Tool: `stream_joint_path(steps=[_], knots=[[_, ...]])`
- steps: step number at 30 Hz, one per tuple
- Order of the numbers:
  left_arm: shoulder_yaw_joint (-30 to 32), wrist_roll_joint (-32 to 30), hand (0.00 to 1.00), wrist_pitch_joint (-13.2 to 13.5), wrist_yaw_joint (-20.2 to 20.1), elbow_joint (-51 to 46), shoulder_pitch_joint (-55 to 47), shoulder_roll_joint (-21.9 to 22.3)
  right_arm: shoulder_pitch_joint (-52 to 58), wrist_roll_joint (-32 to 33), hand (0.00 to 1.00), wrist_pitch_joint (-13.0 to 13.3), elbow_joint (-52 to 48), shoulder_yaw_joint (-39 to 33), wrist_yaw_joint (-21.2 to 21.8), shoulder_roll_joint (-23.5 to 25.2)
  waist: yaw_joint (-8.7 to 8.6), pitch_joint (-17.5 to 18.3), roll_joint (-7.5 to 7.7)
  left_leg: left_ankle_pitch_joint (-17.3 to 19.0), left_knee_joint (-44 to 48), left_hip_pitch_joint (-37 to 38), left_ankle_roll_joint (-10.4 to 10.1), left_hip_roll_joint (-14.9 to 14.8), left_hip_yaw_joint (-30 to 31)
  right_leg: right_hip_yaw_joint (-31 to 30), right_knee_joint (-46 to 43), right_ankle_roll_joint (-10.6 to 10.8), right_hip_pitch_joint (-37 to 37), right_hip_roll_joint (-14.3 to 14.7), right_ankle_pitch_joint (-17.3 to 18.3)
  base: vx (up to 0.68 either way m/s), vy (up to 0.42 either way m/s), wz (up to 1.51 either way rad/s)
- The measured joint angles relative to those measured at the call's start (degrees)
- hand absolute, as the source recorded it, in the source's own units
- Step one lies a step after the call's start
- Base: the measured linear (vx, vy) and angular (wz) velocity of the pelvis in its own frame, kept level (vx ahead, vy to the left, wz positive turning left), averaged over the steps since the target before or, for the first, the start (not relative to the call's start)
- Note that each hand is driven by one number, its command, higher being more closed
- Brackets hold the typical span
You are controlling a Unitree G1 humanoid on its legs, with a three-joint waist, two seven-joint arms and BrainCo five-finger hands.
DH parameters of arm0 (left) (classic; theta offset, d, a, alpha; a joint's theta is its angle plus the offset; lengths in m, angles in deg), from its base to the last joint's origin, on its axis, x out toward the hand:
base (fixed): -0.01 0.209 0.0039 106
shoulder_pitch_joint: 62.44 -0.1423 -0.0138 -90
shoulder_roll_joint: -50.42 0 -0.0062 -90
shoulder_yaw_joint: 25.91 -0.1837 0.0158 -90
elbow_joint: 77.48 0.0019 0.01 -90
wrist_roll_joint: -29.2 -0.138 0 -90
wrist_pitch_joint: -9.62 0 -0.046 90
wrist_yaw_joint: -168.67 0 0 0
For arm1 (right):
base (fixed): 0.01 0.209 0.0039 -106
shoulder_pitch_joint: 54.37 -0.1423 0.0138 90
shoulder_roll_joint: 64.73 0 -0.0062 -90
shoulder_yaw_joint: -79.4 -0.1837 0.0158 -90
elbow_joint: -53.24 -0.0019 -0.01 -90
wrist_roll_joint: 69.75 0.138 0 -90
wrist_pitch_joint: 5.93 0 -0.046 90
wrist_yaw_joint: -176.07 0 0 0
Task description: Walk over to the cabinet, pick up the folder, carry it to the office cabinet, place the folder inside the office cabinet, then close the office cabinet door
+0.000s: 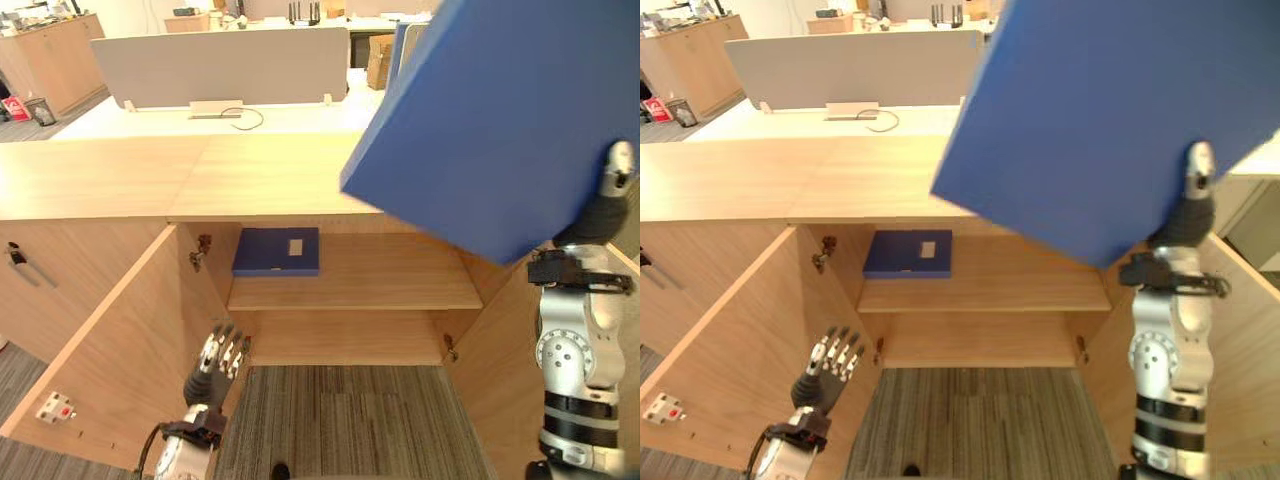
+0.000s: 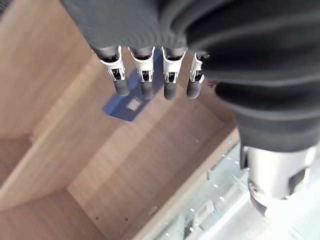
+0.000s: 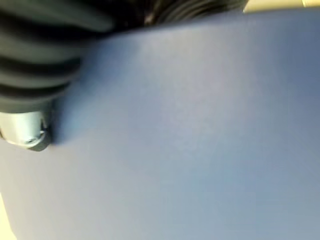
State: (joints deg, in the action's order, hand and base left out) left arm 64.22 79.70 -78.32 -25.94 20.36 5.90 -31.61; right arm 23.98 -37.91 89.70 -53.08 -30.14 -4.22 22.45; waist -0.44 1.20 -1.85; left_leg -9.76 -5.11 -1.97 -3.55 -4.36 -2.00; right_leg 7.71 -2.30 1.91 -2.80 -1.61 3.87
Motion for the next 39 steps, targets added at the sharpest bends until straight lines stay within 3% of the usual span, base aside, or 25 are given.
stream_joint_path(steps=[3,6,9,14,18,22,24,29,36,39], knots=[[-0.6,-3.4,0.0,-1.3,0.0,7.9,0.9,-0.1,0.6,-7.4,1.0,1.1,-2.6,0.0,-3.8,3.6,-0.24,-0.5,0.21,1.6,3.3,-2.3,-0.3,-0.6,0.0,-0.1,-0.2,-1.0,0.7,0.6,-0.7,0.03,-0.04,-0.06],[-0.9,-8.6,0.0,-2.9,-0.1,17.8,3.0,0.5,0.4,-16.9,1.0,1.9,-7.2,0.2,-8.4,5.7,0.17,-4.3,-0.26,9.6,19.9,-8.4,-0.3,-2.5,1.2,-0.1,-0.7,-1.7,-1.3,2.3,-0.7,0.01,-0.011,0.01],[-0.2,-12.5,0.0,-3.2,-0.1,26.7,3.0,1.3,0.6,-26.8,1.0,3.1,-11.1,1.4,-10.4,6.0,0.74,-6.4,-1.42,14.1,27.6,-9.0,0.2,-4.4,1.5,-0.1,-1.6,-3.1,-3.7,4.1,1.8,-0.07,-0.013,0.0],[7.7,-16.3,0.0,-2.0,0.5,37.3,4.2,2.4,0.7,-33.1,1.0,6.0,-14.9,6.8,-9.1,6.1,2.42,-6.9,-1.56,14.0,28.4,-8.6,-0.6,-4.7,1.7,-2.0,-3.5,-3.7,-3.0,4.3,3.1,-0.02,-0.003,-0.13],[11.6,-19.5,0.0,-2.2,1.4,44.7,4.4,4.1,1.1,-35.6,1.0,6.4,-14.8,16.0,-5.3,5.3,3.42,-7.9,-1.57,13.1,22.2,-4.3,-1.9,-3.3,2.2,-4.8,-5.1,-3.0,-2.2,2.9,3.8,0.02,0.043,-0.31],[14.3,-23.6,0.0,-1.6,1.7,48.9,4.5,4.5,1.6,-36.7,1.0,7.7,-13.6,26.7,0.7,0.2,3.71,-7.9,-0.79,11.7,17.5,-1.6,-1.4,-2.0,0.8,-6.0,-5.0,-2.4,-2.1,1.5,4.2,0.06,0.059,-0.16],[14.4,-26.1,0.0,-1.3,1.7,50.7,4.4,3.7,1.3,-38.4,1.0,9.1,-9.1,32.9,4.4,-4.3,4.24,-7.0,-0.09,10.9,14.3,0.0,-1.0,-1.5,-0.5,-7.0,-4.9,-1.9,-1.7,0.9,4.1,0.08,0.043,-0.21],[13.9,-27.7,0.0,-0.5,1.6,52.1,4.6,2.4,-0.5,-42.0,1.0,9.0,4.6,41.5,9.2,-11.8,4.75,-4.7,1.13,9.3,9.0,1.3,-0.7,-0.6,-1.8,-8.1,-4.1,-1.3,-0.4,0.3,3.5,0.11,0.022,-0.11],[8.9,-30.7,0.0,0.3,2.4,53.4,6.7,0.8,-2.9,-55.5,1.0,7.6,28.5,53.6,10.3,-20.2,5.38,-3.8,0.26,8.5,5.9,1.1,0.8,2.5,-0.2,-7.5,-2.3,0.5,0.0,-2.4,3.3,0.07,0.054,0.05],[6.6,-30.7,0.0,0.6,3.7,53.3,7.3,1.2,-4.8,-60.3,1.0,7.1,36.9,57.9,10.4,-21.3,6.16,-3.8,-1.3,8.6,5.9,1.7,1.9,4.3,0.5,-7.7,-10.0,2.4,3.6,-4.7,5.9,0.03,0.091,-0.05]])
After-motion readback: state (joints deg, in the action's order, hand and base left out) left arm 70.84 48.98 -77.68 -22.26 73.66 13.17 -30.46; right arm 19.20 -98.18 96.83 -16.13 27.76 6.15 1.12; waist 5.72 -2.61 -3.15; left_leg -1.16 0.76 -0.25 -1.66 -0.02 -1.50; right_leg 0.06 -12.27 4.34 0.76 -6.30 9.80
